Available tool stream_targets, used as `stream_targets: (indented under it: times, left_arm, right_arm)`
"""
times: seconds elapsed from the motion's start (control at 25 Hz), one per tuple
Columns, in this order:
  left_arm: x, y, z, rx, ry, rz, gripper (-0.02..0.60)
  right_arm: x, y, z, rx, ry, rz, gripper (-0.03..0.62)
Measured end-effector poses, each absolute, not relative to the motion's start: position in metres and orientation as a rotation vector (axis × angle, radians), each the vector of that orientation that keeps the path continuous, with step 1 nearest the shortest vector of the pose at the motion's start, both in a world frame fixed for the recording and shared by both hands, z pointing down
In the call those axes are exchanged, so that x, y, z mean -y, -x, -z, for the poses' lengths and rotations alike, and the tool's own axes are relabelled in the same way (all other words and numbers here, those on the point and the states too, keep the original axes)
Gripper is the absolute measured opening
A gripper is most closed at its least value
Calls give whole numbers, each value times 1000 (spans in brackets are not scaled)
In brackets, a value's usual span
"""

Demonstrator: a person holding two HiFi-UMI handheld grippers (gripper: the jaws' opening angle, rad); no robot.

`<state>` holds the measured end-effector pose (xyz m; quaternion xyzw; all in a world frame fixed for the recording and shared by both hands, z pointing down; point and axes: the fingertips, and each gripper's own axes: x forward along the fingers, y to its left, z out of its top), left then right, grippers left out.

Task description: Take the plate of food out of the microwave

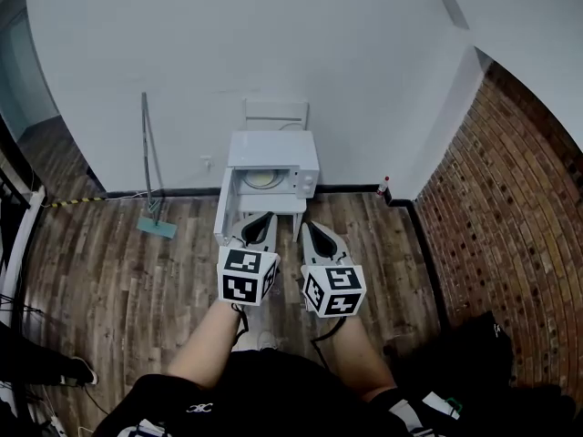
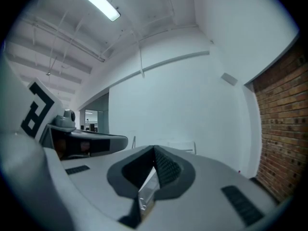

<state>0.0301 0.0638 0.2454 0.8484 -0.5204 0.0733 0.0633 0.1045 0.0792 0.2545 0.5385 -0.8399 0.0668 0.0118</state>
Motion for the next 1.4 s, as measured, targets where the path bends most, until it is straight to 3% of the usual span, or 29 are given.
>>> stream_targets:
  times: [0.8,1.4]
  left_arm:
    - [65,9,-288,1522,-2493,-212,-2]
    - [209,1,-302,1656,-2388,-170,-2]
  right_arm:
    - [48,-76,-297,2537,-1667,-335,11]
    - [200,-85,-302,2618,-1496,-197,11]
